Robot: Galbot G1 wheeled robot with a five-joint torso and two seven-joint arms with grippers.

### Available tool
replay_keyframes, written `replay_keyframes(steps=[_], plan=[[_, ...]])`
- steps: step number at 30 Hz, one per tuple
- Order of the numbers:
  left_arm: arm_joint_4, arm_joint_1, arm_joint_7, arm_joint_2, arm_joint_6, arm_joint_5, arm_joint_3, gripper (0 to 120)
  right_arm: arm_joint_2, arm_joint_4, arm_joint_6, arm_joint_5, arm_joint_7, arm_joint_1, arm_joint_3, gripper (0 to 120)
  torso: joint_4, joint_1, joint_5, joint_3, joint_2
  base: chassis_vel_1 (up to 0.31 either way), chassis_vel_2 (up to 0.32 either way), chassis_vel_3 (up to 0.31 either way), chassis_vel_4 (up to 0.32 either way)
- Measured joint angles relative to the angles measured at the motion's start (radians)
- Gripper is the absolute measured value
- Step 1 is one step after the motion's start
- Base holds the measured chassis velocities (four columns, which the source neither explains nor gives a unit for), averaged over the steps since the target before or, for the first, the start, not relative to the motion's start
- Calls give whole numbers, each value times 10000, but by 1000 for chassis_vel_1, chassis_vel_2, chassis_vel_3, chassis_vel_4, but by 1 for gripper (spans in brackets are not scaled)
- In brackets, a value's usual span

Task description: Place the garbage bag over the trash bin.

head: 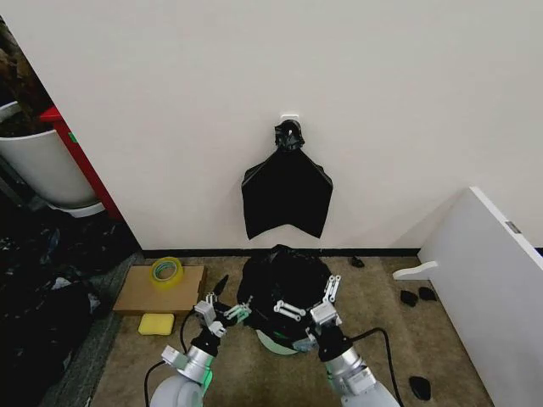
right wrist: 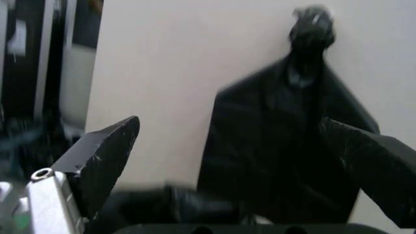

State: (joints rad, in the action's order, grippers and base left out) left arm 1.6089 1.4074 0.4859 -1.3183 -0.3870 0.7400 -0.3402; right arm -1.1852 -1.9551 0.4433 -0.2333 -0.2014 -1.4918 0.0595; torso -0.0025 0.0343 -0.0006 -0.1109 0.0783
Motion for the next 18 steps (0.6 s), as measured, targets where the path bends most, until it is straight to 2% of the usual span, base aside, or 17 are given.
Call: replay_keyframes(steps=[4, 7, 18], plan=[[150, 26, -140, -21, 272, 203, 47, 100, 52, 558, -534, -1072, -739, 10, -197, 100, 0, 0, 0, 0, 0, 0, 0, 0, 0], [259, 56, -168, -29, 349, 235, 73, 100, -16, 859, -731, -1351, -974, 77, -309, 100, 0, 0, 1, 0, 0, 0, 0, 0, 0], [1087, 286, -268, 63, 604, 593, 61, 100, -327, 1973, -688, -1917, -1055, 378, -402, 100, 0, 0, 0, 0, 0, 0, 0, 0, 0]])
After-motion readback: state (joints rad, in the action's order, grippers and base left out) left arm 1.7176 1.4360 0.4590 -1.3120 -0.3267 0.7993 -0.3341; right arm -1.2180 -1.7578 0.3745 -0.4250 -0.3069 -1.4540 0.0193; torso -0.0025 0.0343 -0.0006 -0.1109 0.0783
